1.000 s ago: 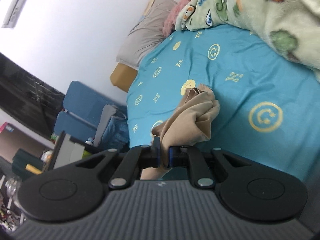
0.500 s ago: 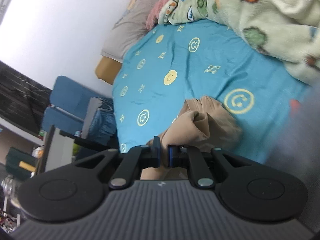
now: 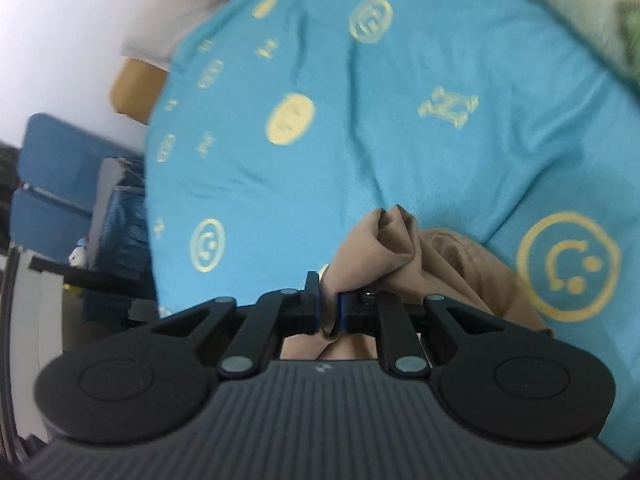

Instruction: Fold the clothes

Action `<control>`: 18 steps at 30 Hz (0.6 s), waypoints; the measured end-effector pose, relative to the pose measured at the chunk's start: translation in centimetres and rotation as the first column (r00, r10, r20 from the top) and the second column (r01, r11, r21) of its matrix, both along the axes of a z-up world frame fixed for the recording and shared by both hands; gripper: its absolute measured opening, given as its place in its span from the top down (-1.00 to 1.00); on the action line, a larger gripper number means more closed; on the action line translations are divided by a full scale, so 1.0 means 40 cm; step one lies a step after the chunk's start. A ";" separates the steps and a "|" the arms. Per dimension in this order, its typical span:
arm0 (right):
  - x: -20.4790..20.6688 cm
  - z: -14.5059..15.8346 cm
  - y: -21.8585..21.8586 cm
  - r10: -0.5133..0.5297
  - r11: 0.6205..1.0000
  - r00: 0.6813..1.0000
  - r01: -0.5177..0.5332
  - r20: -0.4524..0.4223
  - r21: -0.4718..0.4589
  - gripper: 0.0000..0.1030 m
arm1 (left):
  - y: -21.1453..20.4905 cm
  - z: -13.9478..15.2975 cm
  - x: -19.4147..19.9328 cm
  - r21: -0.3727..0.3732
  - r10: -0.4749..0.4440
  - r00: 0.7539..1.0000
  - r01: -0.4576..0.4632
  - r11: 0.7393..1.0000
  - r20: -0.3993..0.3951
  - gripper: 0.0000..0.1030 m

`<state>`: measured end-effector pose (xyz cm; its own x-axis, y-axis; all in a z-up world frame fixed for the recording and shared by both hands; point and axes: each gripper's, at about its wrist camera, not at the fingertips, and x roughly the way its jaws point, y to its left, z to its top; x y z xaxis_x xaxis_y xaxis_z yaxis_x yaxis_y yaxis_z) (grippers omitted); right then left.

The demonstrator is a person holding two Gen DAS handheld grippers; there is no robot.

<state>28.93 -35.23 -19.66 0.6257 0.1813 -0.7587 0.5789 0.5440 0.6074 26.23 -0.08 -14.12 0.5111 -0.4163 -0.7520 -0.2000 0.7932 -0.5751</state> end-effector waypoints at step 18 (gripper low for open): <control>0.032 -0.008 0.011 0.103 0.994 0.995 -0.104 -0.013 -0.047 0.30 | -0.067 -0.004 0.008 0.173 -0.234 0.964 0.212 0.962 0.123 -0.08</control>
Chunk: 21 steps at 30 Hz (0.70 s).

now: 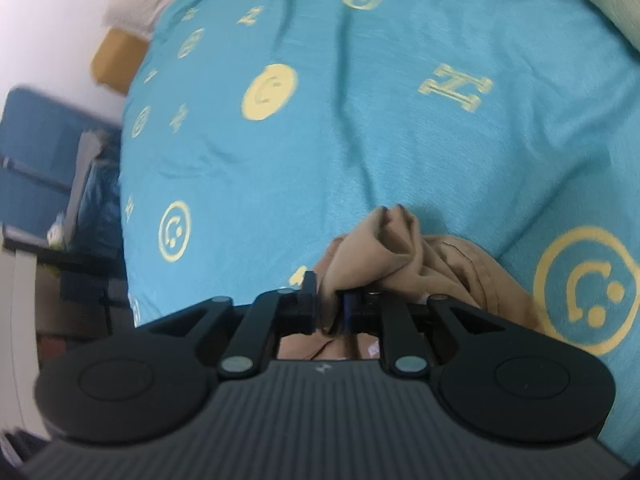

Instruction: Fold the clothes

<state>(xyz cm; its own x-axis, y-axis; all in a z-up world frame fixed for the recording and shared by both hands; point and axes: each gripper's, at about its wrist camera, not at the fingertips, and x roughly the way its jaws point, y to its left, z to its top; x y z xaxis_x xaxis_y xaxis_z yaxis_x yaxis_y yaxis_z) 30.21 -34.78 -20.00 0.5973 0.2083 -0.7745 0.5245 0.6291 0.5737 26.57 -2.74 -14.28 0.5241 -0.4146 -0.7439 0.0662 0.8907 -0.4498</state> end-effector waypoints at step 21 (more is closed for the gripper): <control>0.024 0.001 0.103 0.320 0.872 0.947 -0.303 -0.021 -0.385 0.18 | -0.111 -0.034 -0.047 0.353 -0.174 0.977 0.120 0.928 0.124 -0.62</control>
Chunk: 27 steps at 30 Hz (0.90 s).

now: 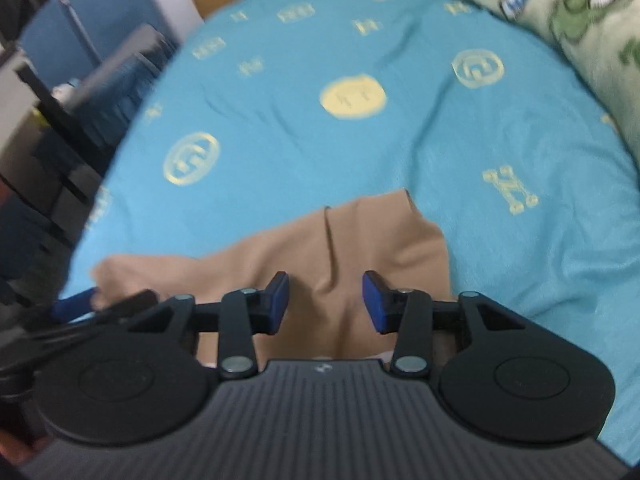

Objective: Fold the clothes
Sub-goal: 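Open both grippers and release the flipped shirt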

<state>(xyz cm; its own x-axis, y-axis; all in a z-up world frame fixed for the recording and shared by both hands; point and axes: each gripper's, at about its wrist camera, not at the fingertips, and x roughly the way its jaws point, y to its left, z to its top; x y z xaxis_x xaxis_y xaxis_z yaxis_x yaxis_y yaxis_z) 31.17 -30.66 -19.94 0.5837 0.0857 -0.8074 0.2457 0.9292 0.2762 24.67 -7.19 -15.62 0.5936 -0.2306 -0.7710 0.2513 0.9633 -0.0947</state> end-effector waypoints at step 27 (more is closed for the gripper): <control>-0.239 0.022 0.019 -0.084 0.989 0.996 0.087 -0.030 0.116 0.17 | -0.002 0.102 -0.210 -0.005 -0.064 0.996 0.064 0.998 -0.057 -0.65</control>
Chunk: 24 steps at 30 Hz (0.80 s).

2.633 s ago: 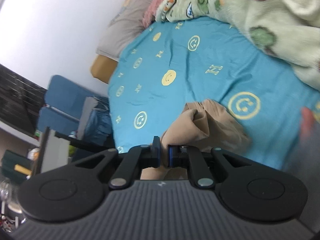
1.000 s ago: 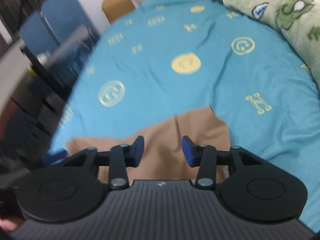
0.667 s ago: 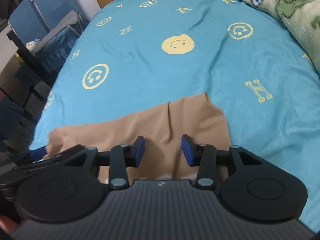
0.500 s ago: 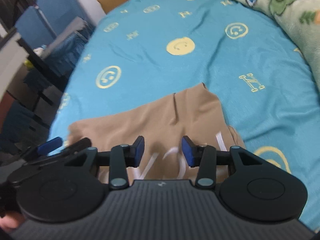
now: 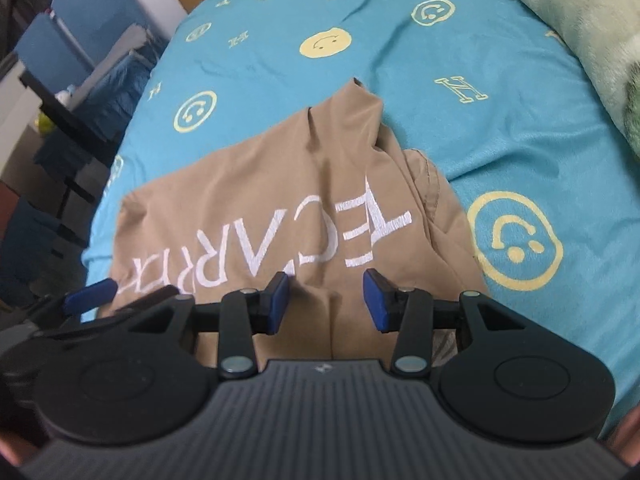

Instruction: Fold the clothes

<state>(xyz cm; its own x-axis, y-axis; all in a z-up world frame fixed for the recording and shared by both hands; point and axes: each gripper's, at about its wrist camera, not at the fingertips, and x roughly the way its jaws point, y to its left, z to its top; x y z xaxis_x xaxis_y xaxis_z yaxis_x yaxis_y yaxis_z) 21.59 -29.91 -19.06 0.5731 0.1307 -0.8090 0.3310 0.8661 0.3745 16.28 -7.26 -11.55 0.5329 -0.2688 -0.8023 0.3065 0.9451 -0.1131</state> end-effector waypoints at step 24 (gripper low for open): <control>-0.039 -0.015 -0.092 -0.226 0.940 0.974 0.216 0.009 0.262 0.17 | 0.156 -0.126 -0.052 -0.618 0.135 0.914 -0.361 0.698 -0.381 -0.60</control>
